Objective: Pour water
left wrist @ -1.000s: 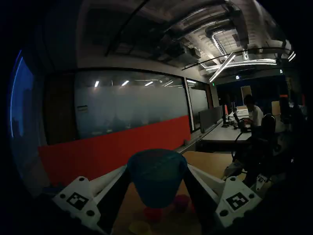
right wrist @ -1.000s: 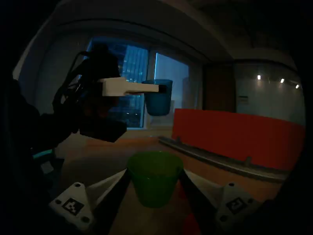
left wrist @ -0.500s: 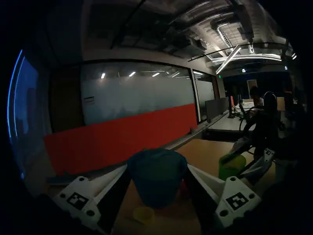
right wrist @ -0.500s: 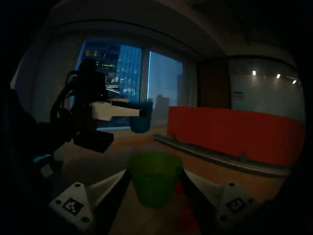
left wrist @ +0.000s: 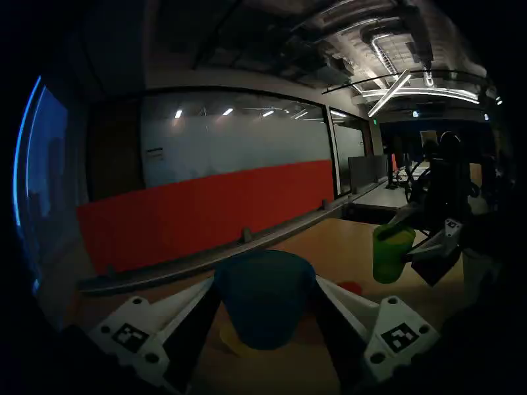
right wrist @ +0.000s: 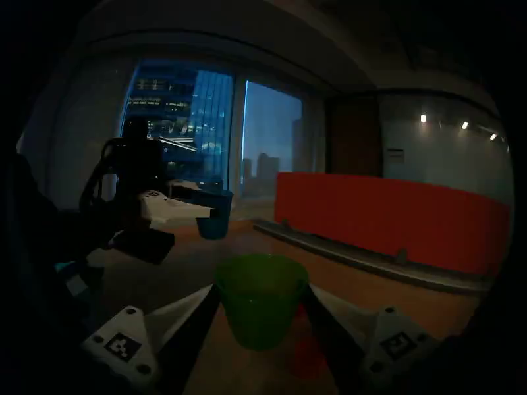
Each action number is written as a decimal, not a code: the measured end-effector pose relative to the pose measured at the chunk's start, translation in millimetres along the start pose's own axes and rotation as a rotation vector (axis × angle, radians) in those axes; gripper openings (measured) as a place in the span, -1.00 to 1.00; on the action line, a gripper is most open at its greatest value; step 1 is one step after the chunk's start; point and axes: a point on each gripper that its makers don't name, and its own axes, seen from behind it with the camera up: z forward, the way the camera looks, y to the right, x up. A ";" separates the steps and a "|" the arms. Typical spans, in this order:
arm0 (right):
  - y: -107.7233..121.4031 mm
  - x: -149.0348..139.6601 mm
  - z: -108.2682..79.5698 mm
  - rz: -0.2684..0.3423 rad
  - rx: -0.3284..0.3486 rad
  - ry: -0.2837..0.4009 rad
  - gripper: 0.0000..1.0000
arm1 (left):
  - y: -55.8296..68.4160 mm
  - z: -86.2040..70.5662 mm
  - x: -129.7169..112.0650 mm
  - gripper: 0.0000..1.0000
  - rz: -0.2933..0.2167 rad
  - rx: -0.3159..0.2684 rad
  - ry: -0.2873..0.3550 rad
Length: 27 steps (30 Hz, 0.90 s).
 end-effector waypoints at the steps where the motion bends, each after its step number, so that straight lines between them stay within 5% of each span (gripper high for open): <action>1: -0.5 -1.4 0.2 0.000 0.002 -0.004 1.00 | 1.3 -0.3 -3.9 0.73 -0.002 -0.002 -0.006; 27: -4.7 -46.0 -1.1 -0.015 0.065 -0.169 1.00 | 27.9 2.3 -96.1 0.74 0.009 -0.079 -0.206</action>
